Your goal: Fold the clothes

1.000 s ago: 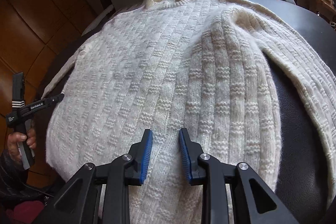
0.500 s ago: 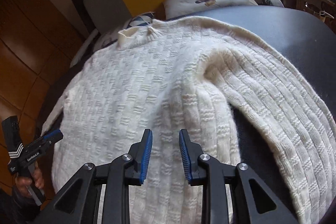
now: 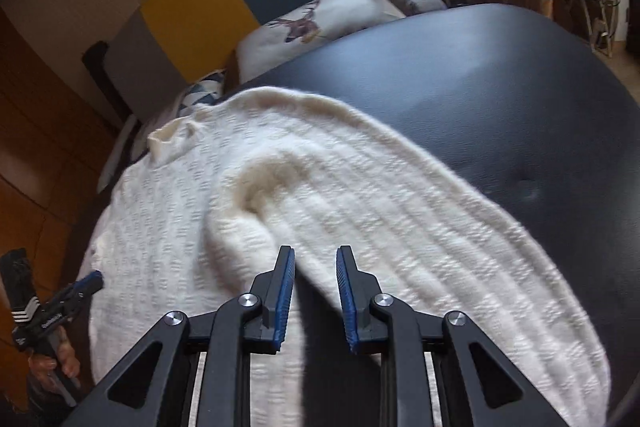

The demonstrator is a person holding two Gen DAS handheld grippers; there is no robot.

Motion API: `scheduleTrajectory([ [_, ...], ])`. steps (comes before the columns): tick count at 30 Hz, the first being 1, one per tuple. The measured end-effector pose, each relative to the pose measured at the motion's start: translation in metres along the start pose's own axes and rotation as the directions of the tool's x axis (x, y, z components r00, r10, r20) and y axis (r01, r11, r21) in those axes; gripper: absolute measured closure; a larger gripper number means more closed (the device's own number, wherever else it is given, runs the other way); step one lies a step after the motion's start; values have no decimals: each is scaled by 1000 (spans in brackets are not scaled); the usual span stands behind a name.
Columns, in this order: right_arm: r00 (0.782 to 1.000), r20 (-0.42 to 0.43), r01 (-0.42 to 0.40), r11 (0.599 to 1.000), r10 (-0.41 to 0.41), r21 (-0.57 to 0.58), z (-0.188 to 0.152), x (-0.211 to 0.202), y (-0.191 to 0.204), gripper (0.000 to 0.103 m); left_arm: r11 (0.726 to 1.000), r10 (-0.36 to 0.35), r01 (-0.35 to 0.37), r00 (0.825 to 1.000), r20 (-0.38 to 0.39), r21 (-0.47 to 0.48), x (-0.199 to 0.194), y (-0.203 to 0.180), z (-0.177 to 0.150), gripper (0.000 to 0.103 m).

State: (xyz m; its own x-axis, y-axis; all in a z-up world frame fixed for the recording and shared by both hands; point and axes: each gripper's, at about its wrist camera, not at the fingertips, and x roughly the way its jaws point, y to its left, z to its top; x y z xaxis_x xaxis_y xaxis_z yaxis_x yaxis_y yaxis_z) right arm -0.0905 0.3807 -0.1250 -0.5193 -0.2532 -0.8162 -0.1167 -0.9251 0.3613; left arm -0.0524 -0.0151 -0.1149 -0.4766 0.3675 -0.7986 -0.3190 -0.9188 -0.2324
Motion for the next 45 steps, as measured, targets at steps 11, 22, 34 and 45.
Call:
scheduleTrajectory([
  [11, 969, -103, 228, 973, -223, 38, -34, -56, -72, 82, 934, -131, 114, 991, 29, 338, 60, -136, 111, 70],
  [22, 929, -156, 342, 940, -335, 17, -51, -52, -107, 78, 807, -41, 145, 981, -191, 572, 188, -241, 141, 70],
  [34, 868, -45, 494, 869, -494, -22, -3, -37, -141, 78, 909, -145, 231, 955, -258, 346, 222, -223, 155, 69],
  [45, 947, 52, -314, 880, 317, 356, -18, -12, -68, 72, 945, -264, 280, 958, -114, 167, 150, -134, 145, 69],
])
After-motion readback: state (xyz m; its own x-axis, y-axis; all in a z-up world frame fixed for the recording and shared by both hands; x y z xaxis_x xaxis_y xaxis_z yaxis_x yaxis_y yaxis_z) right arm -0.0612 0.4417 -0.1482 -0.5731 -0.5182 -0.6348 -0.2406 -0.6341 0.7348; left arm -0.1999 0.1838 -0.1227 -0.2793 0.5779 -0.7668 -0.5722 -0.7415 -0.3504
